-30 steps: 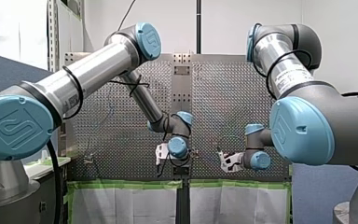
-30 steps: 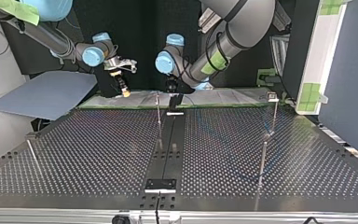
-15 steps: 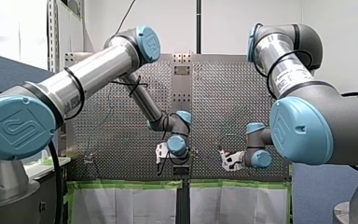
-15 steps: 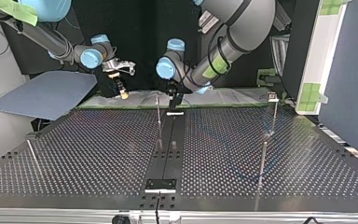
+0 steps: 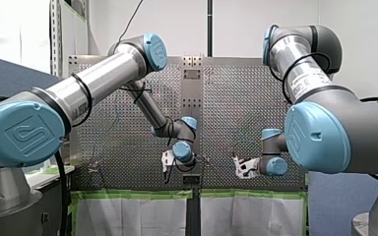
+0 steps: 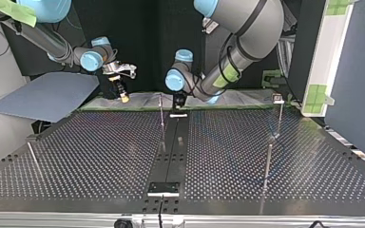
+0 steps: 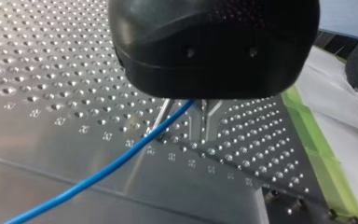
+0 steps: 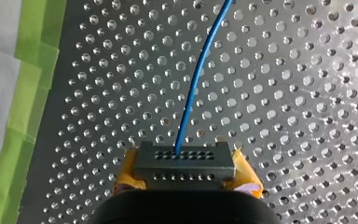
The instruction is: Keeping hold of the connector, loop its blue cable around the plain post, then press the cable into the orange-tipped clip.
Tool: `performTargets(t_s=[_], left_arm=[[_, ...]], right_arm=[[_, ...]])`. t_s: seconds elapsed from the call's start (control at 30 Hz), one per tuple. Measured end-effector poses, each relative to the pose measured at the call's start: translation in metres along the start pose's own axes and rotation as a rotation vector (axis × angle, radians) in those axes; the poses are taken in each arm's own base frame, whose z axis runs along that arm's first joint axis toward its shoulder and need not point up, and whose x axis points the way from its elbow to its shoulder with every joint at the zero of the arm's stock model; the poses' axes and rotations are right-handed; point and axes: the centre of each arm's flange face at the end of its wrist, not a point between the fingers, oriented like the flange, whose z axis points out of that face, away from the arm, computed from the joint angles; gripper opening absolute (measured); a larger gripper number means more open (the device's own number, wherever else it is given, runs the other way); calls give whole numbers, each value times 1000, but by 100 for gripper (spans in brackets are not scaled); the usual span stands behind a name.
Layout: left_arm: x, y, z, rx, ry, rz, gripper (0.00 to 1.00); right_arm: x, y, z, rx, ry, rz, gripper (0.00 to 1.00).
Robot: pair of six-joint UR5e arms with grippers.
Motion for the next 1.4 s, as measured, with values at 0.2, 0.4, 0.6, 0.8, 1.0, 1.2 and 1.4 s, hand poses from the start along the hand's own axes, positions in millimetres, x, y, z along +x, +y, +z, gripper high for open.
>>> performTargets(t_s=[0.2, 0.4, 0.6, 0.8, 1.0, 1.2, 1.4], left_arm=[[-7, 2, 6, 4, -8, -8, 7], [-16, 0, 11, 6, -20, -13, 7], [-26, -1, 16, 3, -30, -16, 7], [-33, 0, 20, -1, -39, -19, 7], [-35, 0, 21, -3, -43, -19, 7], [-40, 0, 23, -5, -50, -20, 7], [-48, 0, 27, -10, -58, -19, 7]], right_arm=[[5, 8, 6, -8, 10, -2, 0], [10, 16, 13, -13, 23, -6, 0], [13, 25, 17, -20, 35, -9, 0], [17, 35, 22, -28, 48, -12, 0], [21, 44, 26, -31, 62, -16, 0], [25, 51, 30, -31, 71, -19, 0], [28, 54, 32, -29, 75, -23, 0]])
